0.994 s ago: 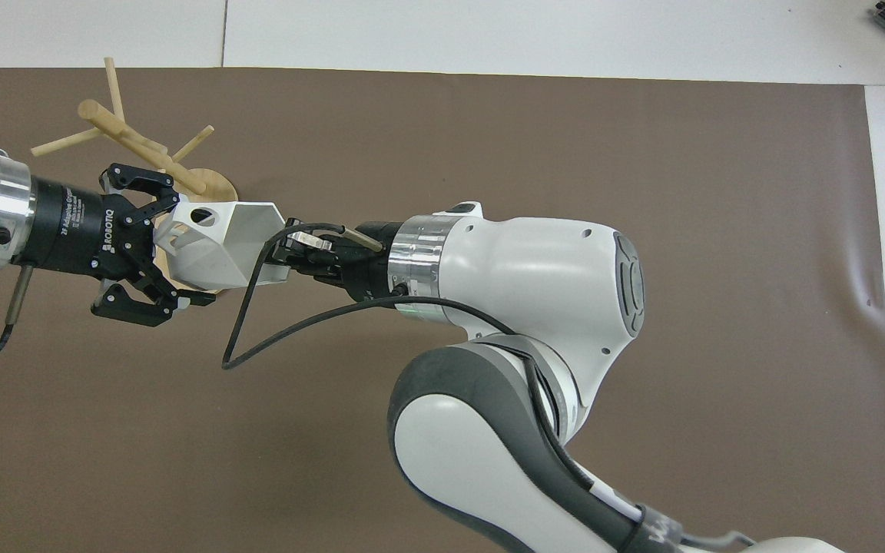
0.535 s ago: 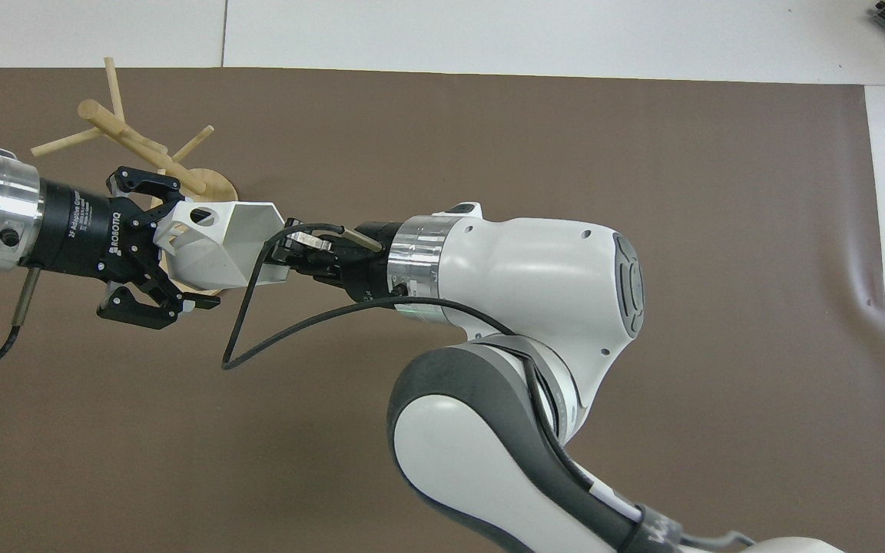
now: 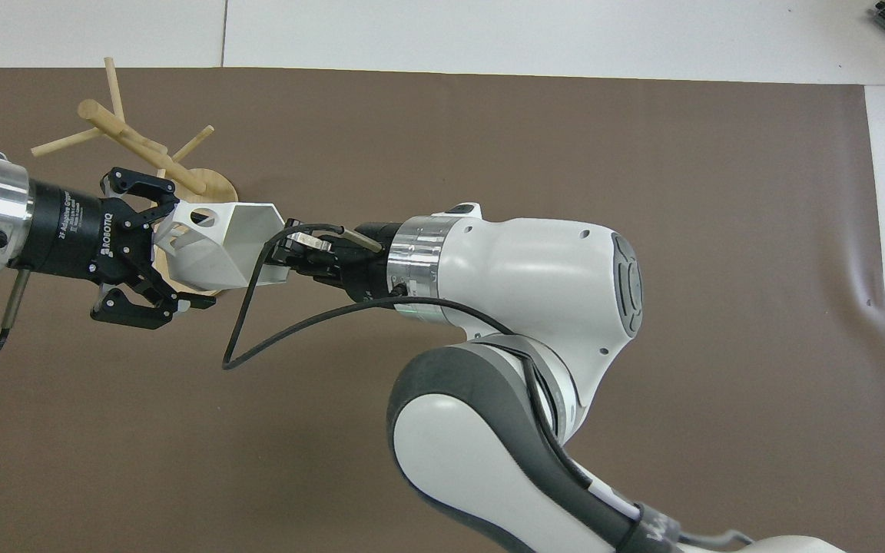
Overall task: Hang cup on rack
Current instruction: 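Grasp the cup with the left gripper and open the right gripper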
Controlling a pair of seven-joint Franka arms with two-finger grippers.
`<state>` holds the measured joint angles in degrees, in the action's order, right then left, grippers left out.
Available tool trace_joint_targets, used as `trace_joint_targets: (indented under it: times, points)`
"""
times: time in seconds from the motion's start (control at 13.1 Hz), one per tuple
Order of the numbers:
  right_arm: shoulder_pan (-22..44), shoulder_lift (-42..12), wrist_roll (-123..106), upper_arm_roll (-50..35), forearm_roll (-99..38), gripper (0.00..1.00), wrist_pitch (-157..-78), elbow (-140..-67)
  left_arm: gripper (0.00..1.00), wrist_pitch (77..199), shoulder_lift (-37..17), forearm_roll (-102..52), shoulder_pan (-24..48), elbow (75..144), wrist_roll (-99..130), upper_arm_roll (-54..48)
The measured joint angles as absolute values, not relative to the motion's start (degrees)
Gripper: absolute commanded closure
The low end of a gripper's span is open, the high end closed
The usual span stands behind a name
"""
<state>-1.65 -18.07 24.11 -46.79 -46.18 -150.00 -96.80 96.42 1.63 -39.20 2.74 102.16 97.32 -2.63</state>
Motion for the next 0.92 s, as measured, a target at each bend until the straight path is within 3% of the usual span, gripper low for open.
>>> trace_joint_targets:
  times: [0.15,0.23,0.46,0.76,0.84,0.92]
  points:
    - [-1.7,-18.1,24.1,-46.8,-46.2,0.99,-150.2,-96.8,0.88,95.7,1.7,-39.2,2.7,102.2,97.3,-2.6]
    - [-1.6,-18.1,24.1,-46.8,-46.2,0.92,-150.2,-96.8,1.0,95.6,1.7,-39.3,2.7,102.2,97.3,-2.5]
    - [-1.6,-18.1,24.1,-46.9,-46.2,0.66,-150.2,-96.7,1.0,95.9,1.7,-39.3,2.6,102.1,97.4,-2.3]
    - [-1.7,-18.1,24.2,-46.9,-46.2,0.42,-150.2,-96.7,1.0,96.0,1.8,-39.3,1.8,101.4,97.5,-1.6]
    - [-1.7,-18.1,24.2,-46.9,-46.2,0.26,-150.2,-96.7,1.0,96.2,1.8,-39.2,1.8,101.4,98.1,-1.5]
    - [-1.7,-18.1,24.2,-46.9,-46.2,0.0,-150.2,-96.7,1.0,96.8,1.9,-39.2,1.8,101.4,99.0,-1.5]
